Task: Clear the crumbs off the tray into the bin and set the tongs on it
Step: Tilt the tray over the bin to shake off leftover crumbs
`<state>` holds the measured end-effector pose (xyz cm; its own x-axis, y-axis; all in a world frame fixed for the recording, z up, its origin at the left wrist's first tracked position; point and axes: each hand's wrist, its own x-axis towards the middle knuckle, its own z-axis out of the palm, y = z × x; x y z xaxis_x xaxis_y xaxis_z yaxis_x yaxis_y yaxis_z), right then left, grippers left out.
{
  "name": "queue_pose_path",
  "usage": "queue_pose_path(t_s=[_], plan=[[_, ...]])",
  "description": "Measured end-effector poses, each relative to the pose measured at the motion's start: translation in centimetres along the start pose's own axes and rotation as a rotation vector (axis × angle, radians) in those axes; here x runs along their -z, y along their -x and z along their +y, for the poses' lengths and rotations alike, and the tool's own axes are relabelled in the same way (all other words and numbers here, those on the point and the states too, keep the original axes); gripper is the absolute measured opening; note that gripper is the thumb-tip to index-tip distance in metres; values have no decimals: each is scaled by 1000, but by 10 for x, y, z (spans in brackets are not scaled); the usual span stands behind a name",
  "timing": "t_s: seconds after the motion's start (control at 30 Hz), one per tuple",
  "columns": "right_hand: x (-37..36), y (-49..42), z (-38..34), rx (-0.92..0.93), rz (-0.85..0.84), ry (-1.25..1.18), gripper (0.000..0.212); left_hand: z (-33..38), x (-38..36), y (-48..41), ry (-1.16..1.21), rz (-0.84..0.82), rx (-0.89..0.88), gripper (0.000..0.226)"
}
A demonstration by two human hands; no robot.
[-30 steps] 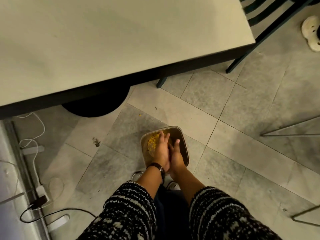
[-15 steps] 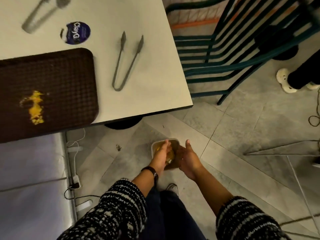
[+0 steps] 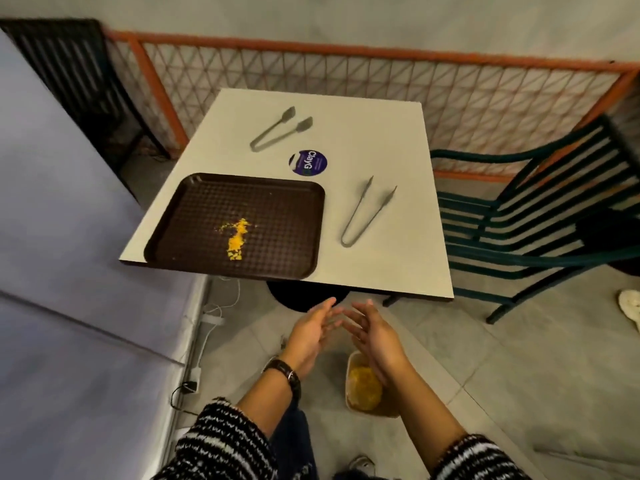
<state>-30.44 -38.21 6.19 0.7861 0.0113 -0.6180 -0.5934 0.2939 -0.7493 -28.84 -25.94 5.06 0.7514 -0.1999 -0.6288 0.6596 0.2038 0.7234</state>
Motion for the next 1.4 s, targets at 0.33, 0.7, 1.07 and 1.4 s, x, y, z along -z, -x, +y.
queue_pose_path(t_s=[0.33,0.7,1.07,1.4], plan=[[-139,-107,-37,92,5,328,22,105,132,-70,14,75,23,39],[-205,-306,-122,403,164,1037,38,187,243,-136,-2,135,51,39],[-181,-347,-131,314,219,1855,53,176,273,-134,47,227,18,38],[-112,-243,-59,287,259,1685,34,105,285,-86,-281,806,-414,43]])
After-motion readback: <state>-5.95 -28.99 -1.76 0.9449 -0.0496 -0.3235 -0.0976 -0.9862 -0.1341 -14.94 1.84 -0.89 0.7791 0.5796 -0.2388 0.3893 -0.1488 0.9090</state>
